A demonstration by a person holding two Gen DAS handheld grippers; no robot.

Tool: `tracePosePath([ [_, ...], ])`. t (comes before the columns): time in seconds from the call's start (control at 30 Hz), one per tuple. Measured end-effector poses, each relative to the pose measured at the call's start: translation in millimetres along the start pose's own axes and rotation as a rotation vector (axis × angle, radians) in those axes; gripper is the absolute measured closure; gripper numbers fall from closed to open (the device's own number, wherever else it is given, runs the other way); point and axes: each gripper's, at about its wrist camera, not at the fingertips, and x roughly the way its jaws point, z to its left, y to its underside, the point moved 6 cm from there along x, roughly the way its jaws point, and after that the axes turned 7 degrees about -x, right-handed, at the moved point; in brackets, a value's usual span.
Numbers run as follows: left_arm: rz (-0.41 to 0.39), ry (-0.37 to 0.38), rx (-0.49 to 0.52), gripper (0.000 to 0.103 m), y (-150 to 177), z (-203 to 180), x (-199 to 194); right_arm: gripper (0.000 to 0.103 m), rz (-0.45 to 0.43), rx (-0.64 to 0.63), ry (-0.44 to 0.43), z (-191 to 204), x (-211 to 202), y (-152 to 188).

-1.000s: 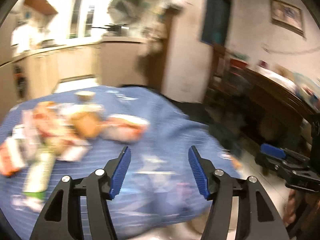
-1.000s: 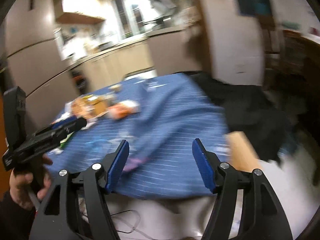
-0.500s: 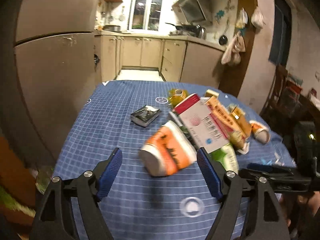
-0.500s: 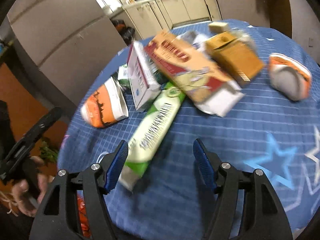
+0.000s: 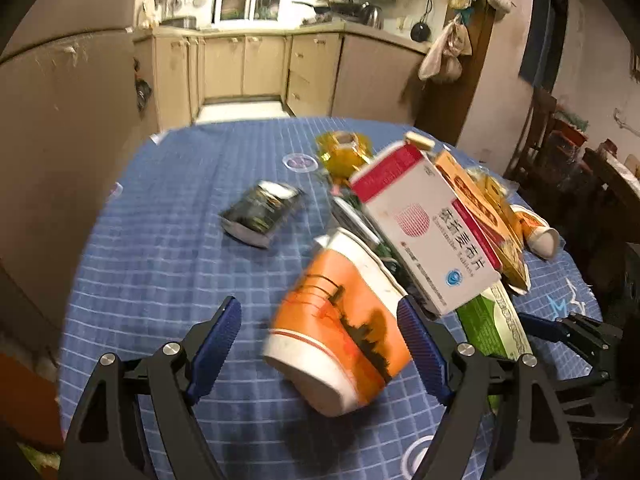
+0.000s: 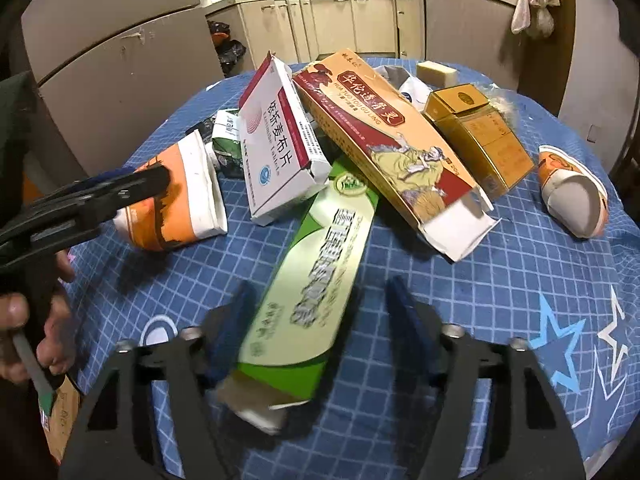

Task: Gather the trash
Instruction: 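Grasp the green toothpaste box with the right gripper while the left gripper grasps the orange paper cup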

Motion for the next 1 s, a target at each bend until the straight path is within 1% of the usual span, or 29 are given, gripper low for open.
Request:
tracePosePath([
  [0.03,0.002,0.001,0.001,0.037,0.6,-2.1,1.4,0.060,-0.001,-0.007,-0.015,-1.3,-2.8,2.6],
  [0.07,0.007,0.001,-0.002,0.042,1.7,-4.6,4.1,0.063,0.000,-0.010,-0.029,-4.0,-4.4,5.0],
  [0.13,0.005,0.004,-0.020,0.053,3.9,-7.6,5.4,0.064,0.006,-0.018,-0.052,-6.7,-6.4,7.7],
  [0.23,0.000,0.018,-0.041,0.059,6.6,-11.5,5.3,0.065,0.005,-0.022,-0.067,-11.6,-9.0,12.9],
  [0.4,0.000,0.012,-0.036,0.063,13.4,-16.6,-1.8,0.069,-0.006,-0.013,-0.094,-14.2,-17.3,19.7],
  [0.53,0.011,0.008,-0.039,0.065,18.2,-19.8,-8.7,0.073,-0.008,-0.014,-0.120,-12.1,-22.0,18.7],
  [0.6,0.024,0.013,-0.029,0.064,22.6,-24.5,-10.2,0.073,-0.009,-0.008,-0.120,-13.6,-24.9,19.3],
  [0.63,0.029,0.008,-0.020,0.063,22.7,-26.3,-9.5,0.072,-0.003,0.001,-0.128,-15.1,-23.2,18.4],
  [0.67,0.048,0.022,-0.024,0.062,22.7,-27.8,-7.4,0.070,0.013,0.004,-0.136,-15.6,-21.1,17.6],
  [0.7,0.062,0.032,-0.035,0.061,22.0,-27.4,-5.1,0.070,0.024,0.005,-0.142,-15.7,-19.9,16.1],
  [0.77,0.089,0.022,-0.053,0.051,20.7,-24.0,2.7,0.067,0.039,-0.009,-0.134,-14.7,-16.9,13.0],
  [0.8,0.093,0.032,-0.056,0.040,20.2,-23.5,6.3,0.066,0.054,-0.015,-0.132,-13.5,-13.2,13.2],
  [0.83,0.104,0.042,-0.061,0.031,21.2,-23.8,10.1,0.066,0.048,-0.018,-0.129,-13.7,-11.8,12.2],
  [0.87,0.105,0.045,-0.065,0.030,21.1,-23.4,12.9,0.067,0.045,-0.022,-0.122,-13.5,-10.9,11.8],
  [0.9,0.090,0.045,-0.075,0.033,21.4,-22.3,13.8,0.068,0.043,-0.019,-0.117,-13.8,-10.8,11.7],
  [0.93,0.088,0.071,-0.091,0.049,21.9,-22.4,13.5,0.069,0.039,-0.016,-0.121,-14.0,-10.9,12.2],
  [0.97,0.086,0.086,-0.115,0.052,22.3,-21.7,12.4,0.070,0.035,-0.013,-0.123,-14.2,-11.5,13.1],
  [1.0,0.073,0.072,-0.116,0.056,22.0,-21.5,10.1,0.071,0.029,-0.013,-0.121,-14.5,-12.8,13.9],
])
